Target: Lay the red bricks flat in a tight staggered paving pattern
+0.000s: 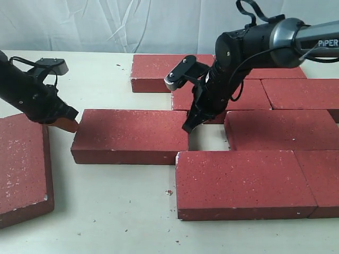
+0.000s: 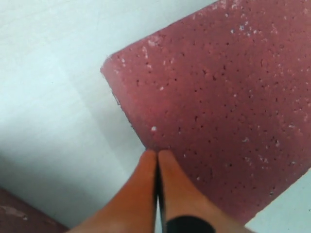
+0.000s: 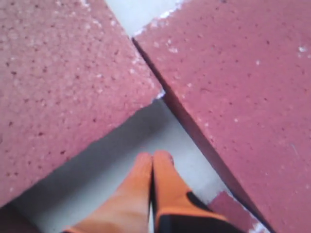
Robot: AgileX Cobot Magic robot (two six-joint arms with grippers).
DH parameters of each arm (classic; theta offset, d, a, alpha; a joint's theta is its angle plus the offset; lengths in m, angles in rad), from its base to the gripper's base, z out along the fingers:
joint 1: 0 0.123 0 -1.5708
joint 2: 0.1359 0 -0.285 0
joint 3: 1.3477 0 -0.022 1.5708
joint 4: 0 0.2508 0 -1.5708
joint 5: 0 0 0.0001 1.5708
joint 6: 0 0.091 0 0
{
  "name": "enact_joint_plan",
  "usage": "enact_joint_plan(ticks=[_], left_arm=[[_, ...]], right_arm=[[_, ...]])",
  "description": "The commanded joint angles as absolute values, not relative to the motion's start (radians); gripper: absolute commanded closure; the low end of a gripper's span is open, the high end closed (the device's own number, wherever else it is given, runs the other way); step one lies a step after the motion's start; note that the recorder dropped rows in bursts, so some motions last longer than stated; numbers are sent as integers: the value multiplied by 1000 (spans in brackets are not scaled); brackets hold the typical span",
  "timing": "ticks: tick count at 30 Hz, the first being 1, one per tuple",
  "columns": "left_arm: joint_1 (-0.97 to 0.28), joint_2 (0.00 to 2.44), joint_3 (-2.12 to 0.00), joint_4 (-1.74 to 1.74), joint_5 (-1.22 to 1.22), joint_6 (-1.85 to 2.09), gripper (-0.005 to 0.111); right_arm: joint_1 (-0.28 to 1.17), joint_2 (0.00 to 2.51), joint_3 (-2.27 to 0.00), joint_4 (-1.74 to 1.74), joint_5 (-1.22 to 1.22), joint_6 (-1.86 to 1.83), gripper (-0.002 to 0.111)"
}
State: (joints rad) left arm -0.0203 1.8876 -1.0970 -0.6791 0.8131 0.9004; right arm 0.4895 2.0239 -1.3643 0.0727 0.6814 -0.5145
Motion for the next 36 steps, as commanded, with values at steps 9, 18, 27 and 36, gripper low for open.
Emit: enact_joint_plan(ticks=[9, 18, 27, 36], left_arm=[[-22, 1896, -1097, -712, 810, 904, 107], [-33, 1896, -1097, -725, 810, 904, 107], [-91, 1896, -1097, -732, 754, 922, 107], [-60, 1896, -1097, -627, 717, 790, 107]], right_arm=[[349, 1866, -1303, 37, 702, -427, 109], [352, 1828, -1301, 160, 707, -474, 109], [352, 1831, -1300, 162, 703, -474, 109], [352, 1831, -1300, 163, 703, -474, 109]])
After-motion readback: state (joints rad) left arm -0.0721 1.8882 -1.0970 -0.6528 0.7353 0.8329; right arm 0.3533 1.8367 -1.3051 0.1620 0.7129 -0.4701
